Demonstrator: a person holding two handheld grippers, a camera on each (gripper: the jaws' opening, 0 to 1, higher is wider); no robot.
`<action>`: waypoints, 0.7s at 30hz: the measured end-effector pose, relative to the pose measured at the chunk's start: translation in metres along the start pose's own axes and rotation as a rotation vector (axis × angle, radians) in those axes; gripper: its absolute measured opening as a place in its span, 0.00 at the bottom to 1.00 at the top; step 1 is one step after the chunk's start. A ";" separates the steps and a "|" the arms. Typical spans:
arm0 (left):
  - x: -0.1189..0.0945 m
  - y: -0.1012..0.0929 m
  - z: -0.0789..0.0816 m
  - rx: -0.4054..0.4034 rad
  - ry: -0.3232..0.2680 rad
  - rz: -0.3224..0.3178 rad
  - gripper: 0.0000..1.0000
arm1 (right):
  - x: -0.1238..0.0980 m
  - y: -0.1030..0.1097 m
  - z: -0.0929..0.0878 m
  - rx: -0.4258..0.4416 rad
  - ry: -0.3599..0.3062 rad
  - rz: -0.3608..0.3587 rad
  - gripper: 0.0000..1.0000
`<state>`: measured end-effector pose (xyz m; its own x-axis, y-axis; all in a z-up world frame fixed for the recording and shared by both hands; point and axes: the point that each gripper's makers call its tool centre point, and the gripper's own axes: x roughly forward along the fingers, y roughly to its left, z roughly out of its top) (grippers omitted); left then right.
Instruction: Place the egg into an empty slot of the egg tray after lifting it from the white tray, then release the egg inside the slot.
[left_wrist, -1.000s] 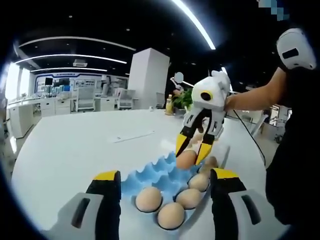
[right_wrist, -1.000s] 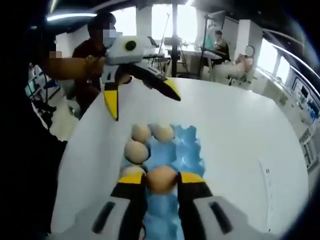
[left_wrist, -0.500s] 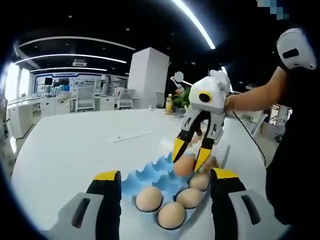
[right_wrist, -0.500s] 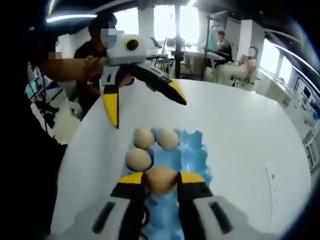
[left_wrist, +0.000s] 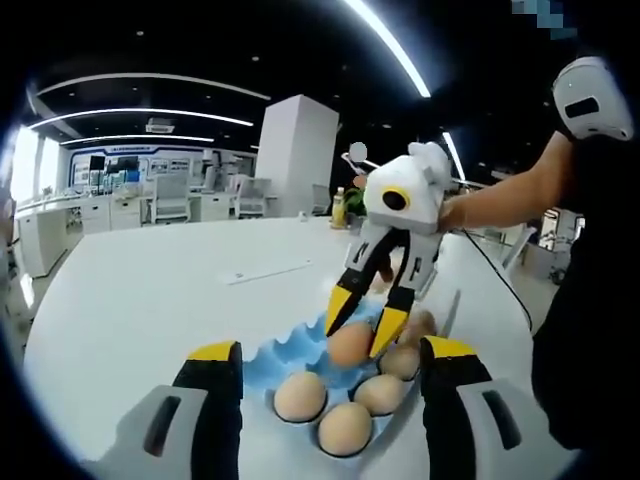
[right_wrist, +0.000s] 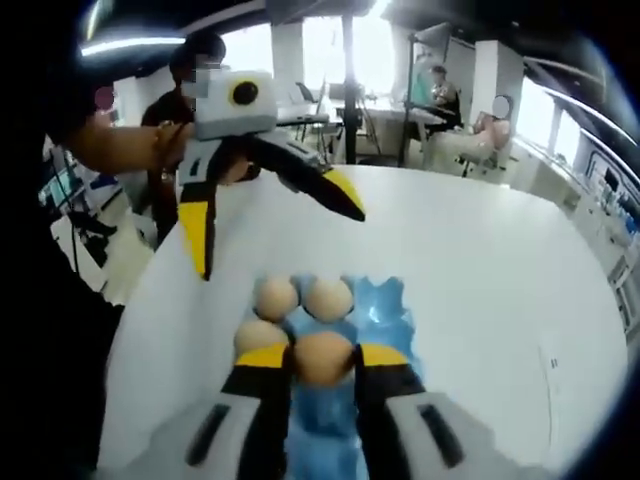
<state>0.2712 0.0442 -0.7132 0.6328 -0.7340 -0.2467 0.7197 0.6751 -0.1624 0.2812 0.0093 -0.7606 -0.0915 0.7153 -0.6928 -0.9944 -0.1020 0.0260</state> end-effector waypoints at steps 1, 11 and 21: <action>0.000 0.000 0.000 0.000 -0.001 0.000 0.73 | 0.002 0.000 0.000 -0.001 0.001 0.002 0.25; 0.000 0.000 -0.002 -0.003 0.003 -0.001 0.73 | 0.014 -0.003 -0.003 0.004 0.019 0.008 0.25; 0.000 0.000 -0.003 -0.001 0.005 -0.002 0.72 | 0.024 -0.002 -0.010 0.027 0.029 0.021 0.25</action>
<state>0.2705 0.0447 -0.7158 0.6302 -0.7347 -0.2510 0.7203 0.6739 -0.1642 0.2813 0.0195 -0.7846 -0.1109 0.6929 -0.7124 -0.9934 -0.0973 0.0600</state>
